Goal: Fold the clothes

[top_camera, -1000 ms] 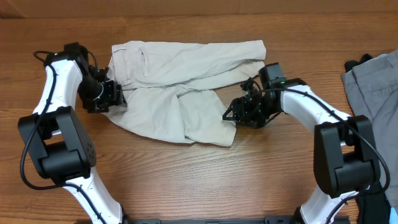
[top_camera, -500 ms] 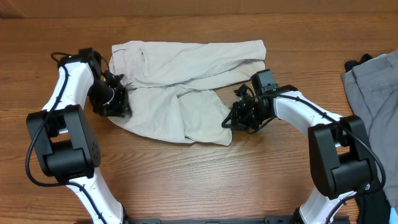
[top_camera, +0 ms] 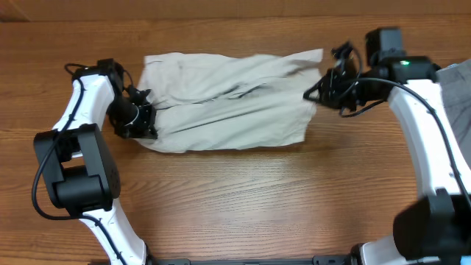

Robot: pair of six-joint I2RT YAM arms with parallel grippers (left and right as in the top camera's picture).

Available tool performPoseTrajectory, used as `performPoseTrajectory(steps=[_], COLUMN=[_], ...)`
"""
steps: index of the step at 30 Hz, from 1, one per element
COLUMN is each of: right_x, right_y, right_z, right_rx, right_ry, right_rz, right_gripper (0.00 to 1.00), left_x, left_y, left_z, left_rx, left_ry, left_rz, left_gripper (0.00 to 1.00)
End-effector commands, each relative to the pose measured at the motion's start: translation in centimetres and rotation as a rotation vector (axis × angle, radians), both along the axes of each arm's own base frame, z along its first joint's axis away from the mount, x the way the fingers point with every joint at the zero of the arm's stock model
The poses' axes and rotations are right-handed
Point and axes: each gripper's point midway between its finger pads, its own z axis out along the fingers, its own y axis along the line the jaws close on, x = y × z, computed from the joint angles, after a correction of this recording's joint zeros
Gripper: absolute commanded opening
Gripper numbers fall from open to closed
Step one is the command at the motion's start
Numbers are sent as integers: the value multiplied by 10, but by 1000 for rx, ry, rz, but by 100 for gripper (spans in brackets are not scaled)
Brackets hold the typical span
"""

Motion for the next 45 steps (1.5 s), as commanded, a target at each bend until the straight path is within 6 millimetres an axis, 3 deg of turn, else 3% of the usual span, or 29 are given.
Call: performPoseTrajectory(steps=[1, 5, 7, 9, 11, 13, 16, 20, 25, 28, 30, 32, 36, 39, 42, 45], right_x=[22, 30, 33, 36, 40, 42, 38, 28, 11, 0, -9, -19, -42, -60, -72, -75], right_y=[-33, -34, -34, -35, -40, -51, -74, -90, -115, -118, -120, -123, -119, -117, -119, -116], right_z=[28, 25, 16, 6, -8, -26, -52, -72, -85, -86, -88, -88, -73, -68, -82, -116], right_rx=[-90, -89, -94, -98, -130, -193, -291, -259, -196, -98, -66, -60, -61, -87, -113, -97], right_ry=[-148, -162, -141, -115, -85, -44, 44, 133, 218, 245, 264, 285, 287, 269, 277, 268], right_rz=[-79, -82, -83, -83, -96, -121, -166, -199, -258, -245, -243, -251, -249, -255, -319, -341], right_gripper=[4, 4, 13, 37, 81, 98, 100, 100, 100, 100, 100, 100, 100, 100, 100, 100], left_x=[-1, -1, -1, -1, -1, -1, 0, 1, 4, 8, 13, 19, 19, 8, -6, -14], left_y=[16, 16, 16, 16, 15, 15, 14, 10, 0, -2, -5, -5, -5, 0, 6, 5], left_z=[-5, -5, -5, -5, -5, -5, -5, -4, 3, 15, 36, 61, 127, 163, 194, 212], left_rx=[55, 54, 54, 54, 51, 50, 44, 22, -42, -58, -79, -73, -35, 21, 82, 90], left_ry=[0, 0, -1, -2, -2, -2, -3, -10, -19, -29, -73, -128, -297, -382, -452, -499], left_rz=[-3, -3, -3, -3, -2, -2, -2, 4, 11, 13, -11, -15, -24, 8, 48, 54], left_gripper=[4, 4, 4, 4, 4, 4, 6, 24, 26, 25, 17, 18, 24, 31, 36, 44])
